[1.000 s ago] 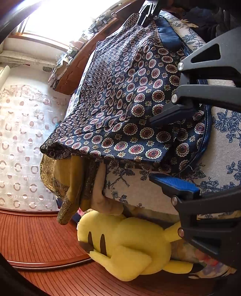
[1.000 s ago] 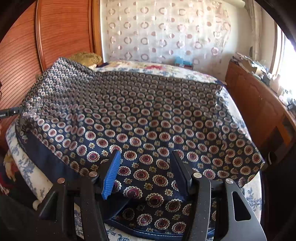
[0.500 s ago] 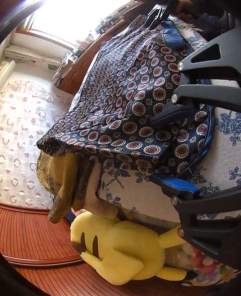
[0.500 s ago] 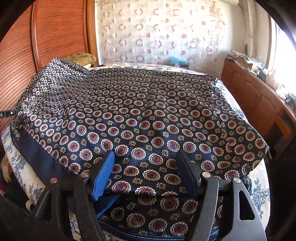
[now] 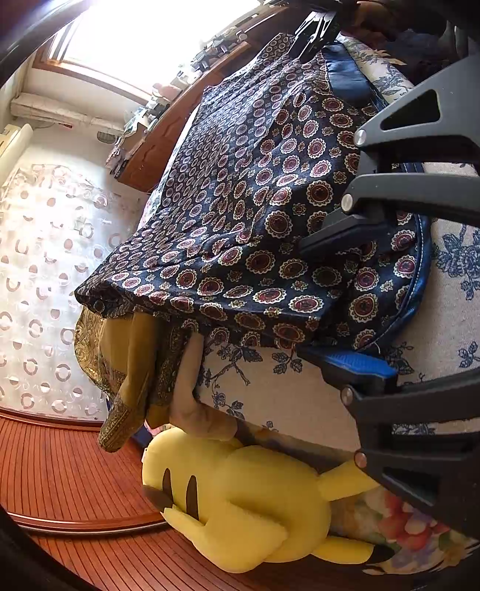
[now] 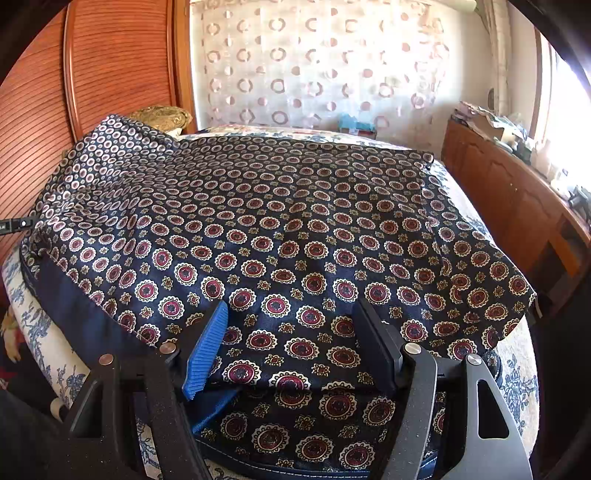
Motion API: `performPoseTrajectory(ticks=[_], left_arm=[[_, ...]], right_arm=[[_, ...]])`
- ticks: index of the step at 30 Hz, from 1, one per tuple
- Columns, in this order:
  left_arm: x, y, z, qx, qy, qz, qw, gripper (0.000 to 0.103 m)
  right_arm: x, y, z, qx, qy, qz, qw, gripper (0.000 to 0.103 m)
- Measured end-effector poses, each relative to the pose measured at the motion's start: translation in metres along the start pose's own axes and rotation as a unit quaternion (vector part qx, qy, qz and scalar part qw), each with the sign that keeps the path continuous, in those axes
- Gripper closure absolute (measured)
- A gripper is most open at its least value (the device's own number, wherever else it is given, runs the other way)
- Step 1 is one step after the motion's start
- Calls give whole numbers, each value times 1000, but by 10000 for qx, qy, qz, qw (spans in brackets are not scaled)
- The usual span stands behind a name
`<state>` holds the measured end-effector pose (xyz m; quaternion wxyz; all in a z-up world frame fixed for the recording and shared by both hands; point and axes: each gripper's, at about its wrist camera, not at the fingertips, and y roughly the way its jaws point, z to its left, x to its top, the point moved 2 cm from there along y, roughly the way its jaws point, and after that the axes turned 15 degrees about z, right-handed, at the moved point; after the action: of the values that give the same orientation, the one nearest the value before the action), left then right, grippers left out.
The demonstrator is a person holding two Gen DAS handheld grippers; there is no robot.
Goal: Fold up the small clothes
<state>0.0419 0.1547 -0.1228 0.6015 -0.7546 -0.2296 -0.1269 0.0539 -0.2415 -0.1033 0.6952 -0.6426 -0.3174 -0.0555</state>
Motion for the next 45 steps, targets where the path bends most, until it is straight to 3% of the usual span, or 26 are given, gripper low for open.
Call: performPoseTrajectory(ticks=[1, 5, 7, 15, 22, 31, 39, 45], left_arm=[[0, 0, 0, -10, 9, -8, 10000, 59], [1, 3, -2, -143, 74, 13, 9999, 94], [1, 2, -5, -239, 149, -27, 9996, 100], [12, -20, -44, -351, 602, -395, 9968, 103], [41, -38, -104, -690, 1184, -759, 9876, 103], [76, -41, -210, -1008, 2111, -1152, 9654, 103], [101, -45, -303, -1491, 2773, -1156, 9421, 103], [106, -46, -353, -1601, 3084, -1049, 9318, 103]], right_arm=[[0, 0, 0, 0, 2, 0, 10000, 32], [0, 0, 0, 1, 0, -2, 10000, 32], [0, 0, 0, -1, 0, -2, 10000, 32], [-1, -1, 0, -3, -5, -12, 10000, 32], [-1, -8, -9, 6, 129, -20, 9999, 32], [-7, -34, -42, -96, 423, -276, 9987, 32], [-11, -38, -66, -128, 664, -401, 9969, 32], [-20, -44, -87, -157, 884, -483, 9948, 32]])
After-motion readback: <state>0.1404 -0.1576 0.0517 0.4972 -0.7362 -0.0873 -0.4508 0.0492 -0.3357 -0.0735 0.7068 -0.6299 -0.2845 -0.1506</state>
